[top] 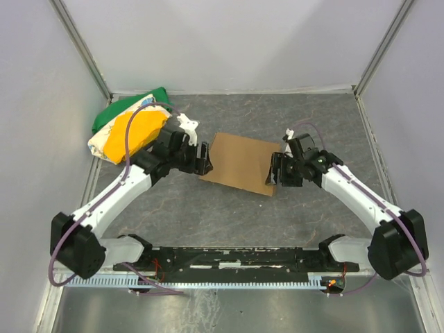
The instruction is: Fold the paper box
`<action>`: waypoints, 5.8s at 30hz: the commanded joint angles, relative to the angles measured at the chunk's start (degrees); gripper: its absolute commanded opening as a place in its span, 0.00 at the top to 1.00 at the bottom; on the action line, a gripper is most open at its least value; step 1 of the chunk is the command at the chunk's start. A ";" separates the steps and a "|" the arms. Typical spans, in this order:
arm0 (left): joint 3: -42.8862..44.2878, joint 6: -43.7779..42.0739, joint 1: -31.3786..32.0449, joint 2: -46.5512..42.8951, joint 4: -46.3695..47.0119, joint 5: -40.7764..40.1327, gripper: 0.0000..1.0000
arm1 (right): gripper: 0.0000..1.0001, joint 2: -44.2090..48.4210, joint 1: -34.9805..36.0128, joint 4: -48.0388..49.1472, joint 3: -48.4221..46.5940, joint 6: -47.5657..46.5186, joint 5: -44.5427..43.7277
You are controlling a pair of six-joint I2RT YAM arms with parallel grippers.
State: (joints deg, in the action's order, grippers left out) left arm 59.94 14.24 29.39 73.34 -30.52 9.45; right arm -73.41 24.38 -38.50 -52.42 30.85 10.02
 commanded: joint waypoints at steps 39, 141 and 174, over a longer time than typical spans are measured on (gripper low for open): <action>-31.01 29.75 0.15 -31.88 26.28 -7.60 0.01 | 0.29 -4.24 44.26 24.59 3.14 -36.48 -46.95; -30.29 54.98 -2.92 15.39 86.47 -13.38 0.27 | 0.98 -22.13 42.84 49.84 4.49 -59.43 -74.73; 22.11 30.90 -14.34 44.92 45.83 24.37 0.22 | 0.00 -3.73 -2.46 2.67 -9.15 6.39 -20.88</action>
State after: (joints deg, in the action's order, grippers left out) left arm 76.49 48.10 14.90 114.63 20.47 21.34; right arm -72.42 28.80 -34.26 -60.07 32.18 -28.58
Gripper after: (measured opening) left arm 0.785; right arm 0.995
